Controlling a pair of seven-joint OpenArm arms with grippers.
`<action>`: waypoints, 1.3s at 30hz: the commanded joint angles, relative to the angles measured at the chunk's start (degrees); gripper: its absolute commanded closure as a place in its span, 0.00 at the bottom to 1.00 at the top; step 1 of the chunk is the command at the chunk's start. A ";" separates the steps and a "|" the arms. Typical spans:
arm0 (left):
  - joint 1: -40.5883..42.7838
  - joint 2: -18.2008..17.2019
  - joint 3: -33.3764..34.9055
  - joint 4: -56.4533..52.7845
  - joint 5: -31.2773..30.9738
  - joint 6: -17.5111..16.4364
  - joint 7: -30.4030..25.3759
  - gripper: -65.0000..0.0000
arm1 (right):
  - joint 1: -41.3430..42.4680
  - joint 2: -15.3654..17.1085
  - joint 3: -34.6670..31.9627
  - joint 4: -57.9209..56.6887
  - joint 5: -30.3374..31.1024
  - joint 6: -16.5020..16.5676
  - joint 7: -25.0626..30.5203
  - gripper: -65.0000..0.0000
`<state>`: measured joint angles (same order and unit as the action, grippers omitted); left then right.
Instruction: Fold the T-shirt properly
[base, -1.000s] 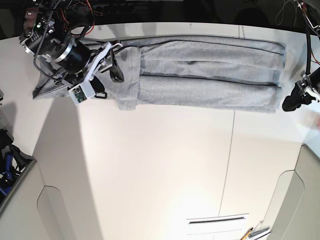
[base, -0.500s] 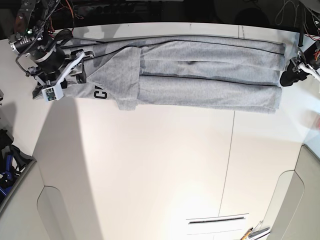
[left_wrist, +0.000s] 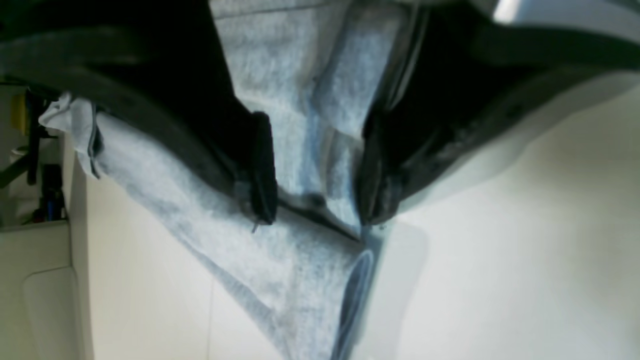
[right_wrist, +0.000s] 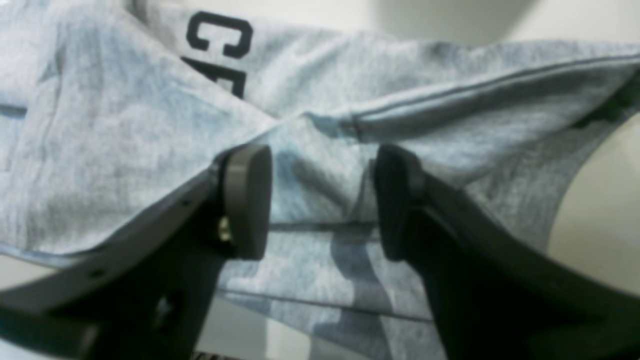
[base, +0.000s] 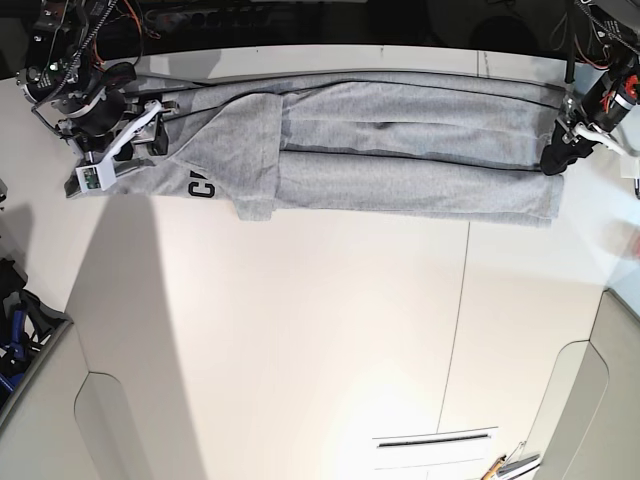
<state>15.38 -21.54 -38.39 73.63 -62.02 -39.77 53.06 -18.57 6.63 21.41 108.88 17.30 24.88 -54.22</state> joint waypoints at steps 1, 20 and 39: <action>-0.13 -0.50 -0.15 0.66 0.55 -0.23 0.26 0.53 | 0.15 0.33 0.28 0.83 1.31 0.39 1.29 0.50; -3.04 -0.50 -0.15 0.66 4.85 -0.23 -8.28 0.91 | 0.15 0.33 0.28 0.83 1.92 0.39 1.31 0.50; -4.15 -0.33 -0.11 0.68 -17.79 -0.23 5.53 1.00 | 0.13 0.33 0.28 1.01 2.19 0.37 1.25 0.50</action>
<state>11.57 -20.93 -38.24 73.54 -78.30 -39.48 59.24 -18.57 6.63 21.41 108.88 18.63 25.06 -54.19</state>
